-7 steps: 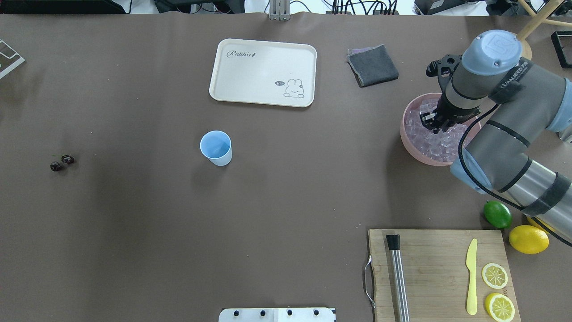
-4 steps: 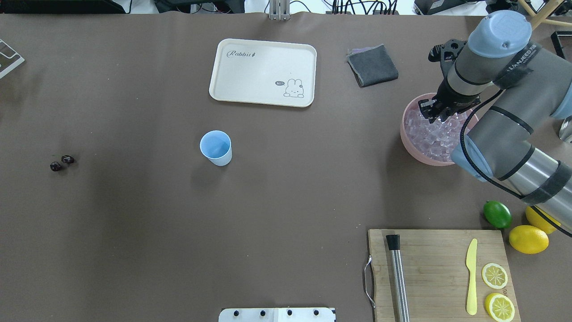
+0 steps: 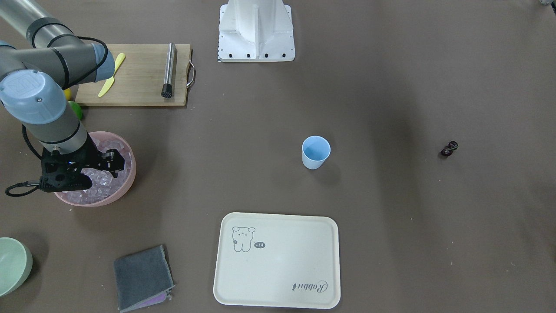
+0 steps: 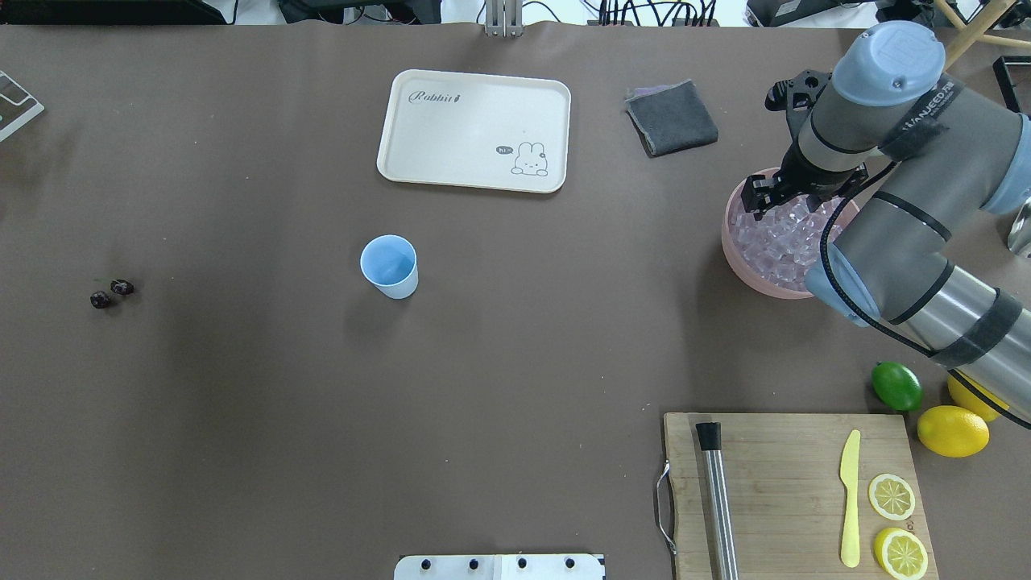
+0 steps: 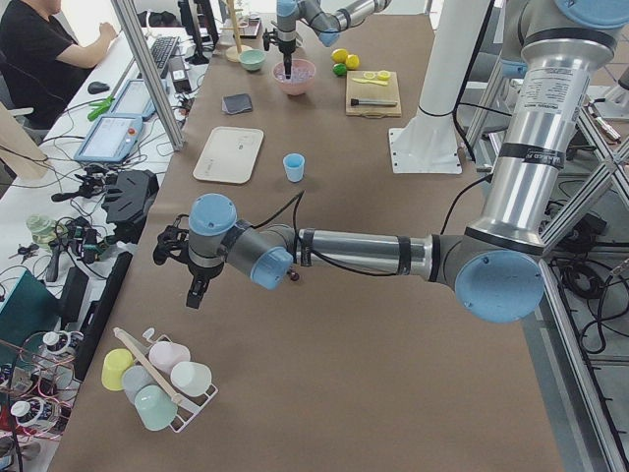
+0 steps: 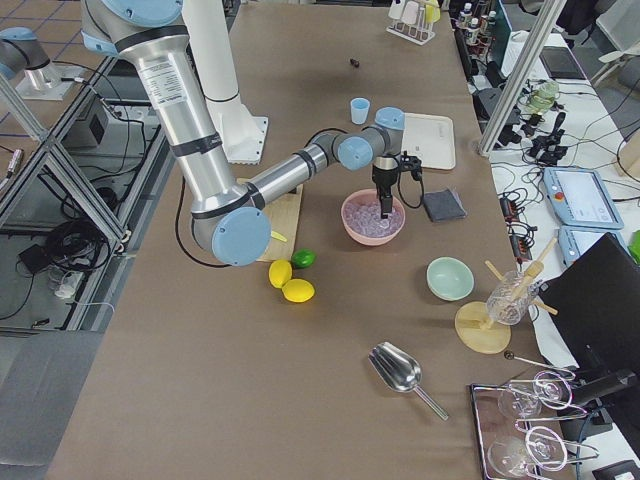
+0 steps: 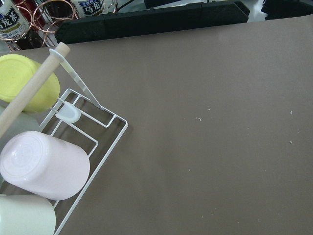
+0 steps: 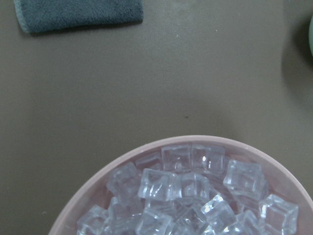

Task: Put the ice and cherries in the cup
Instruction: 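Lift the ice cube out of the bowl with the right gripper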

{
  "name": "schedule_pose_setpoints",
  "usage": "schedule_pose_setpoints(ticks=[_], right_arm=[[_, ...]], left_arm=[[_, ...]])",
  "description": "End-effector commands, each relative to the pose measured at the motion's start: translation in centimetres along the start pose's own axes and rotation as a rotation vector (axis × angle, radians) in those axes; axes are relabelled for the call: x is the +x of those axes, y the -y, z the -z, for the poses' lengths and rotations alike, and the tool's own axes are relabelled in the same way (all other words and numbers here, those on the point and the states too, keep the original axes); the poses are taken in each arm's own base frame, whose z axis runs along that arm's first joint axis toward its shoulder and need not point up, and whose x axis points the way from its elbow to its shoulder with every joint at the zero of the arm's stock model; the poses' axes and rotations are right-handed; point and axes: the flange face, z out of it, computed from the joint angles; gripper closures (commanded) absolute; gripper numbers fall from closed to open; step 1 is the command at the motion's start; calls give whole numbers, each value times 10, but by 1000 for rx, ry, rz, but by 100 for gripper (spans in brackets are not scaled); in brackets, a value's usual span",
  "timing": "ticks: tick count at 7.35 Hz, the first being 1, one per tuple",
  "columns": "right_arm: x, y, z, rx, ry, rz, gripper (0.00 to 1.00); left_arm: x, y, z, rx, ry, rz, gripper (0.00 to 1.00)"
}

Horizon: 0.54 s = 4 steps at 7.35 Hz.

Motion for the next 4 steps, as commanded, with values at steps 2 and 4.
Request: schedule_pose_setpoints(ticks=[2, 4], right_arm=[[-5, 0, -12, -17, -11, 3, 32], [-9, 0, -16, -23, -13, 8, 75]], left_arm=[[0, 0, -1, -1, 0, -1, 2], [0, 0, -1, -2, -1, -4, 2]])
